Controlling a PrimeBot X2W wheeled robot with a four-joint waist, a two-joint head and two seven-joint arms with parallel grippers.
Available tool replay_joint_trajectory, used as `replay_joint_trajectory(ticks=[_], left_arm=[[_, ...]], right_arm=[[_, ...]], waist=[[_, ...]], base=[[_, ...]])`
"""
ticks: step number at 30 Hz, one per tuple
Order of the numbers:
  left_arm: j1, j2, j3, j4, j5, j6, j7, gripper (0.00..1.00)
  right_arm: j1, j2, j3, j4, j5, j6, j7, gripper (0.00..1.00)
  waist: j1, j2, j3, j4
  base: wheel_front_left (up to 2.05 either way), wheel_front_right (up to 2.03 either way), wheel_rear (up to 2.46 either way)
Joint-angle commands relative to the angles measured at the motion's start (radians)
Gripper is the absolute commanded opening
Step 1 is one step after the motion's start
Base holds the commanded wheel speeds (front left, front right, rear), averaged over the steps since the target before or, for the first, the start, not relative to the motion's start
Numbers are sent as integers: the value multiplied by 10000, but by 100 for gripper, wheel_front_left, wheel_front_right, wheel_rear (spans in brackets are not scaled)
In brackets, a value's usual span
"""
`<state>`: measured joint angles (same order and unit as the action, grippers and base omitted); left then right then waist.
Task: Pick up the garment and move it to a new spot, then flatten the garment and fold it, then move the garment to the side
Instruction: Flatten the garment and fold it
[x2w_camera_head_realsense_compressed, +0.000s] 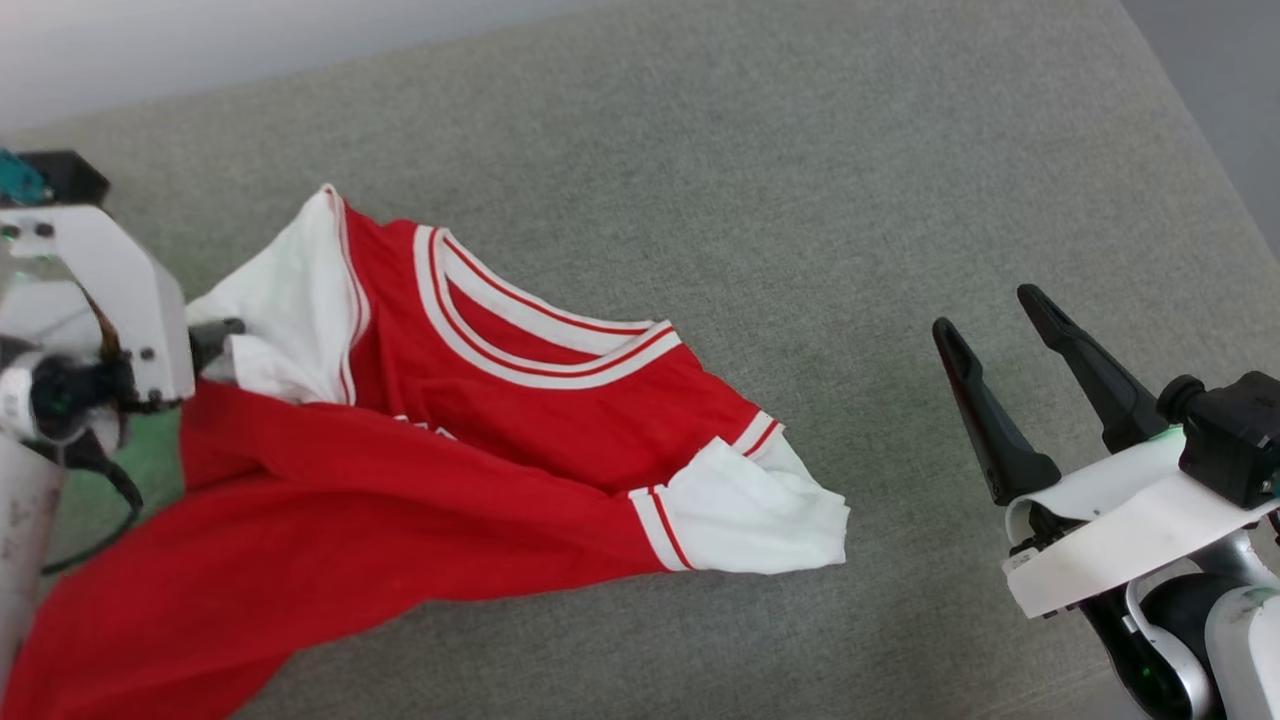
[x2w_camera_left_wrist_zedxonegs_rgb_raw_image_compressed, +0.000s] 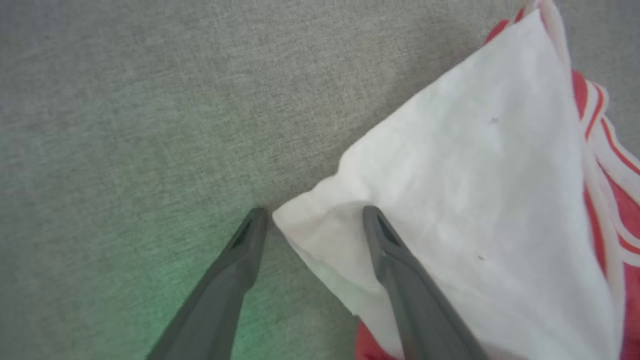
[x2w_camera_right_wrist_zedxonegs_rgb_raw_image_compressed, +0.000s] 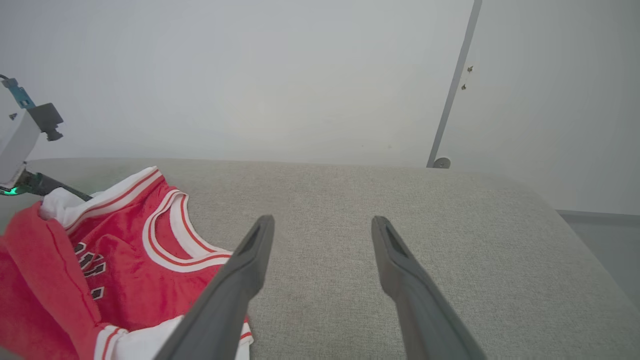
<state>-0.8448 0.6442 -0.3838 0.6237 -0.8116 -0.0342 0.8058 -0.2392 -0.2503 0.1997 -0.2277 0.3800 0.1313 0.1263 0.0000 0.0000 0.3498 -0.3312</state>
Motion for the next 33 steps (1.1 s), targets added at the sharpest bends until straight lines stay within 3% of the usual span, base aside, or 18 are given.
replay_joint_trajectory(ticks=[1,5,6,8,14,24,33], left_arm=[[164,-162,-147,355,-35,78,158,100],[253,-198,-412,765,142,72,320,100],[289,-273,-378,890,8,120,453,62],[360,-347,-447,1032,-112,110,808,0],[287,-299,-493,918,-184,257,1234,0],[298,510,-2,272,-49,814,557,0],[1438,1147,597,-137,-305,1359,-134,0]], right_arm=[[-180,40,-37,-1,-6,-9,5,100],[-222,82,-125,-23,-1,-9,30,100],[-249,90,-137,-42,-25,-9,39,100],[-276,115,-169,-80,-36,-9,89,100],[-83,141,-437,-165,-102,-9,198,100],[192,186,-728,-157,-154,-9,628,100],[473,64,-879,-377,-242,-9,1294,100]], waist=[[0,0,315,-192],[0,0,379,-131],[0,0,381,-119],[0,0,370,-94],[0,0,276,121],[0,0,-28,694],[0,0,-458,1336]], base=[[0,0,0],[0,0,0],[0,0,0],[0,0,0],[0,0,0],[0,0,0],[0,0,0]])
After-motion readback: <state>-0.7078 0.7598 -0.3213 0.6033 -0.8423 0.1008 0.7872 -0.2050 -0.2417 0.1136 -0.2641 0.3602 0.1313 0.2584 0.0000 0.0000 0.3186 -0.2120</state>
